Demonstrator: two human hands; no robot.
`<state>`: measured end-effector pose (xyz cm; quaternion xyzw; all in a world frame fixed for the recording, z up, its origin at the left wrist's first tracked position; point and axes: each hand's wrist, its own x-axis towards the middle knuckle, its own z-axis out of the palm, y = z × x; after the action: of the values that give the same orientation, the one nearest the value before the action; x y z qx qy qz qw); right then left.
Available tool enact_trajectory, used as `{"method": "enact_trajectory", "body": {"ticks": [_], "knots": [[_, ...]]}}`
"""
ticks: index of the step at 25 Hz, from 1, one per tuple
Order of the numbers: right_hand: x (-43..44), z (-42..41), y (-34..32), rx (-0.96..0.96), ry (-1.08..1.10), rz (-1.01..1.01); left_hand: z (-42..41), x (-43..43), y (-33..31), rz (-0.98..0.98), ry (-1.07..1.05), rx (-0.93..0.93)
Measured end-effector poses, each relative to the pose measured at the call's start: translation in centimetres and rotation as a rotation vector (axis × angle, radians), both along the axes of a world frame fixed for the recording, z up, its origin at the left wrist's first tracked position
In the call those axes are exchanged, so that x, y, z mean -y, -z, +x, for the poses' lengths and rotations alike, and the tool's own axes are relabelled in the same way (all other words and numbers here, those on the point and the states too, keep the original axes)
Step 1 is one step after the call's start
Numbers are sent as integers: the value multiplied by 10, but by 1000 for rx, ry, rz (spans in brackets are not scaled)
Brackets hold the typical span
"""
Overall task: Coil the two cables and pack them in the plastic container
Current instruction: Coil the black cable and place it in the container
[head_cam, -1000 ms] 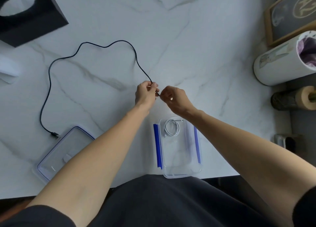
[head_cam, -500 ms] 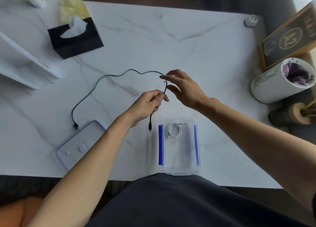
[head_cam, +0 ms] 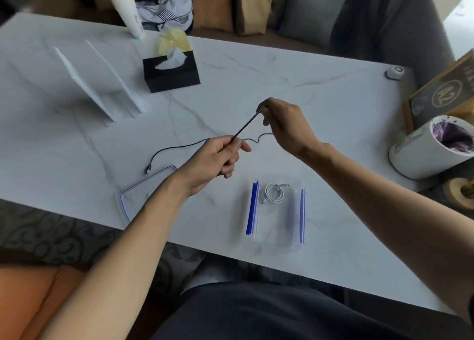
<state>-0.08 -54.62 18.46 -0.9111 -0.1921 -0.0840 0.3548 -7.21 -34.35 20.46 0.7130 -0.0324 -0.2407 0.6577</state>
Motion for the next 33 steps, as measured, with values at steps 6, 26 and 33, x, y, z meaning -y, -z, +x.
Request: {"method": "enact_trajectory", "body": {"ticks": [6, 26, 33], "knots": [[-37, -8, -21, -30, 86, 54, -16, -23, -29, -252, 128, -6], [-110, -31, -106, -14, -194, 71, 70, -123, -47, -342, 213, 48], [-121, -6, -124, -3, -138, 277, 48, -99, -65, -530, 571, -62]]}}
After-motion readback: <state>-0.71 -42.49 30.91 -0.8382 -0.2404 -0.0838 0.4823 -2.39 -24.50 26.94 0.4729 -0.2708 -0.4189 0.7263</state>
